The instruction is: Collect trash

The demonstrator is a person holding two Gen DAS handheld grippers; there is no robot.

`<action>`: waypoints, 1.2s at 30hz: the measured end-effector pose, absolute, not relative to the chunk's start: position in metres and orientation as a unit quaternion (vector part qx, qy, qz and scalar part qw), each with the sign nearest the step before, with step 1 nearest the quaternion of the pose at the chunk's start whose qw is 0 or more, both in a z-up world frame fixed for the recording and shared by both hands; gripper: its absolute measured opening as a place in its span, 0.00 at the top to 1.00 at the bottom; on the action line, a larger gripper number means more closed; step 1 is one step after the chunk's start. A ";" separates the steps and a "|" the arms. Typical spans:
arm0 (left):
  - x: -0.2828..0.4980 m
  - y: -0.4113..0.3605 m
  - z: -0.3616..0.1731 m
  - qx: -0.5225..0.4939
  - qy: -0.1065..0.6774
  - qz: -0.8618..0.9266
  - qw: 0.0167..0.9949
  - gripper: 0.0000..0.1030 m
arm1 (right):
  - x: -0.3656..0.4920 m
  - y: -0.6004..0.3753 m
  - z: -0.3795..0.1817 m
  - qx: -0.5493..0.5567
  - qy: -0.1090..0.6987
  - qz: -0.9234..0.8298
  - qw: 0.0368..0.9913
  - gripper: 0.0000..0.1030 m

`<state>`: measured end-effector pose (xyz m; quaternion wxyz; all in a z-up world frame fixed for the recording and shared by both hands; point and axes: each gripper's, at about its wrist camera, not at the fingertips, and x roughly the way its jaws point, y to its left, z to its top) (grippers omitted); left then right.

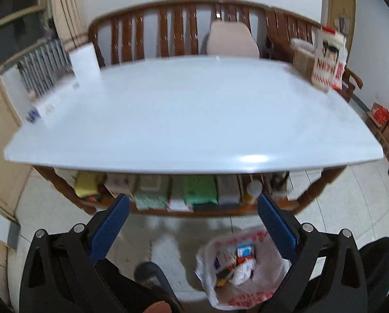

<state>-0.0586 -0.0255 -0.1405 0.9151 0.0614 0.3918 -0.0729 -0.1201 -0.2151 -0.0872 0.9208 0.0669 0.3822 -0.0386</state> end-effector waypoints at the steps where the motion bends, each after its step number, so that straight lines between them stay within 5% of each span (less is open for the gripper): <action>1: -0.059 -0.023 -0.134 0.060 0.387 -0.070 0.918 0.08 | -0.121 -0.215 -0.081 0.069 0.377 -0.037 0.923 0.07; 14: -0.065 0.011 -0.062 0.049 0.323 -0.034 0.944 0.08 | -0.135 -0.209 -0.024 0.058 0.307 -0.050 0.949 0.07; 36: -0.074 0.020 -0.047 0.050 0.307 -0.032 0.950 0.08 | -0.136 -0.208 -0.030 0.061 0.315 -0.049 0.946 0.07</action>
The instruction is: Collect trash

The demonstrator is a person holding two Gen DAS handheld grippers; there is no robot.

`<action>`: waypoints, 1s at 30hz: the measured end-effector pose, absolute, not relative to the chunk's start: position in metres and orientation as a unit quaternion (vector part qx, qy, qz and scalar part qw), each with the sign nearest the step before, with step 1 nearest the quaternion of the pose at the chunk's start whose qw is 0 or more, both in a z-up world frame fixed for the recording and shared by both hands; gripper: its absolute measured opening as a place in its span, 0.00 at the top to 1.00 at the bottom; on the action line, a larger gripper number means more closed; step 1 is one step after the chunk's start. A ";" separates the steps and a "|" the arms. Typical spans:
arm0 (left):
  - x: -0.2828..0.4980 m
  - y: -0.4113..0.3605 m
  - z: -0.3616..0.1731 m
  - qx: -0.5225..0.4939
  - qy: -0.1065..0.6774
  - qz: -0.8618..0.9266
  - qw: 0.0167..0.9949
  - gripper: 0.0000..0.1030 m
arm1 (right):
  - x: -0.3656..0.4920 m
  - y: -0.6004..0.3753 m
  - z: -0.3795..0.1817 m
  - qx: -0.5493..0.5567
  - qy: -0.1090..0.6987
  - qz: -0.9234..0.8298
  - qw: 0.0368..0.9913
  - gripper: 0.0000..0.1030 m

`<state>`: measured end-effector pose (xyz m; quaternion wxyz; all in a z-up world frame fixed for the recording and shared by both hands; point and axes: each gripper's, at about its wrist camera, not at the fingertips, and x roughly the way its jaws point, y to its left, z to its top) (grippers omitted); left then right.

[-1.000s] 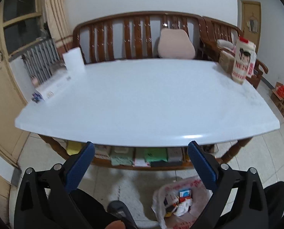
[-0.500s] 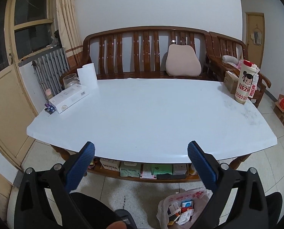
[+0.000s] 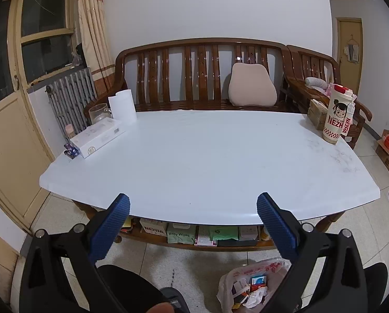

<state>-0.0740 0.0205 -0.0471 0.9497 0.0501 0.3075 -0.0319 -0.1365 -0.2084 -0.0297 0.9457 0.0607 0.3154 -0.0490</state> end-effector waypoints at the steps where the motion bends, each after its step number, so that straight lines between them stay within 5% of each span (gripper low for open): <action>1: -0.074 0.021 -0.046 0.050 0.307 -0.033 0.950 0.08 | -0.137 -0.208 -0.030 0.060 0.316 -0.049 0.946 0.07; 30: -0.073 0.020 -0.050 0.053 0.310 -0.035 0.949 0.08 | -0.136 -0.210 -0.037 0.064 0.319 -0.053 0.944 0.07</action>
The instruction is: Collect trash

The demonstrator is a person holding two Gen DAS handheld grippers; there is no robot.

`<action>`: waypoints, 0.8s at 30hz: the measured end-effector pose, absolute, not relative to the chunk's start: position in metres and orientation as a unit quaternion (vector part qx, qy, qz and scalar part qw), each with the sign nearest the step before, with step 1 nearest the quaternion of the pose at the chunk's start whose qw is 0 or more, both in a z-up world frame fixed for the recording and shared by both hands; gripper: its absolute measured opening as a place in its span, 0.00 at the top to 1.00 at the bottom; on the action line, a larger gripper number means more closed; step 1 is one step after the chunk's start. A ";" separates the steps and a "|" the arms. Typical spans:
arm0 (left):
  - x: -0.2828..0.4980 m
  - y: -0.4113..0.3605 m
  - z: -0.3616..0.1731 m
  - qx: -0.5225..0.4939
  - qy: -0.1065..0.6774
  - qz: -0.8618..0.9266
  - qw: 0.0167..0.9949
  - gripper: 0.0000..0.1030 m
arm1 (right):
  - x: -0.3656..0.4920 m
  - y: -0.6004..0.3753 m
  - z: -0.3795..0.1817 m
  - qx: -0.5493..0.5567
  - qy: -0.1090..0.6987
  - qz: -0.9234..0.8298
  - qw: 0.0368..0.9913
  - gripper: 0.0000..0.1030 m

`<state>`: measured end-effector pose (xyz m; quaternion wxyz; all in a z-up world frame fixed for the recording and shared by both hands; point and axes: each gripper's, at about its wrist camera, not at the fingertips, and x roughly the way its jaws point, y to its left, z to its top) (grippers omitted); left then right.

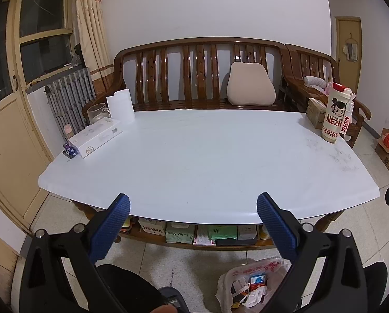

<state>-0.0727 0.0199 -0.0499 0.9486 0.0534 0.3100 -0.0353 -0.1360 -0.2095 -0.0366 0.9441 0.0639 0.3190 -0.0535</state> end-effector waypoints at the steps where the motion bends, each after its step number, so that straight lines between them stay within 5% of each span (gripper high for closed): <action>1: -0.073 0.020 -0.050 0.052 0.311 -0.036 0.948 0.08 | -0.136 -0.210 -0.037 0.064 0.319 -0.053 0.944 0.07; 24: -0.070 0.022 -0.050 0.049 0.312 -0.034 0.948 0.08 | -0.136 -0.210 -0.037 0.064 0.322 -0.054 0.943 0.07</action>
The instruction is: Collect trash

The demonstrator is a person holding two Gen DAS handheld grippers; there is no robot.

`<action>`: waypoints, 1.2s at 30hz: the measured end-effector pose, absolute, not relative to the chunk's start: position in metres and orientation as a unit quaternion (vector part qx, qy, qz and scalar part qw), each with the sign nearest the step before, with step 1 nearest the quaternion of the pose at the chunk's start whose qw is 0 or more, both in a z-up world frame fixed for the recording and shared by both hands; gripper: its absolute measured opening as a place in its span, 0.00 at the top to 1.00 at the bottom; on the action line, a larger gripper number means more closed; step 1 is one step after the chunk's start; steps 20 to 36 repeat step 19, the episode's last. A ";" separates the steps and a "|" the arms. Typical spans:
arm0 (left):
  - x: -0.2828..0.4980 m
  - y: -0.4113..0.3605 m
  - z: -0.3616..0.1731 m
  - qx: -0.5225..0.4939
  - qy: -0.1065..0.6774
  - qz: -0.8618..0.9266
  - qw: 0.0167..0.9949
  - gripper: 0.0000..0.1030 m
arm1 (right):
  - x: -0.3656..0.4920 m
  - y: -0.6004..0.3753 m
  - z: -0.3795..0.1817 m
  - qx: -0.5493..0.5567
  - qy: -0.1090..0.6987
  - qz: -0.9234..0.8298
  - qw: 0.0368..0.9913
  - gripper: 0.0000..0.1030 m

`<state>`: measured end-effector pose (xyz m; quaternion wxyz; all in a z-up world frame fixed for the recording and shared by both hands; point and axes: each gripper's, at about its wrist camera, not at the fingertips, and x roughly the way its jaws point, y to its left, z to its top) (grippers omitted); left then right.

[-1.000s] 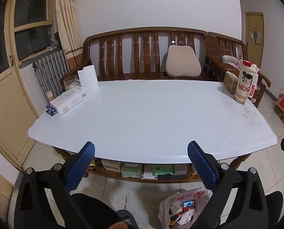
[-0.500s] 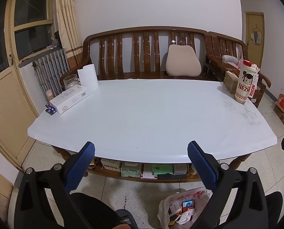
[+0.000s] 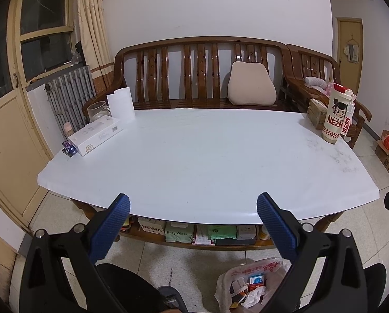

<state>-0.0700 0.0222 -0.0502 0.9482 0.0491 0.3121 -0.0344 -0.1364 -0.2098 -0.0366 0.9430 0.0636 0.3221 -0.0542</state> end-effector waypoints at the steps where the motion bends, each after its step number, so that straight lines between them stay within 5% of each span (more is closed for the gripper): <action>1: -0.070 0.022 -0.050 0.048 0.312 -0.035 0.948 0.08 | -0.137 -0.209 -0.037 0.063 0.322 -0.054 0.943 0.07; 36: -0.069 0.025 -0.050 0.040 0.314 -0.018 0.948 0.08 | -0.137 -0.208 -0.036 0.065 0.322 -0.056 0.943 0.07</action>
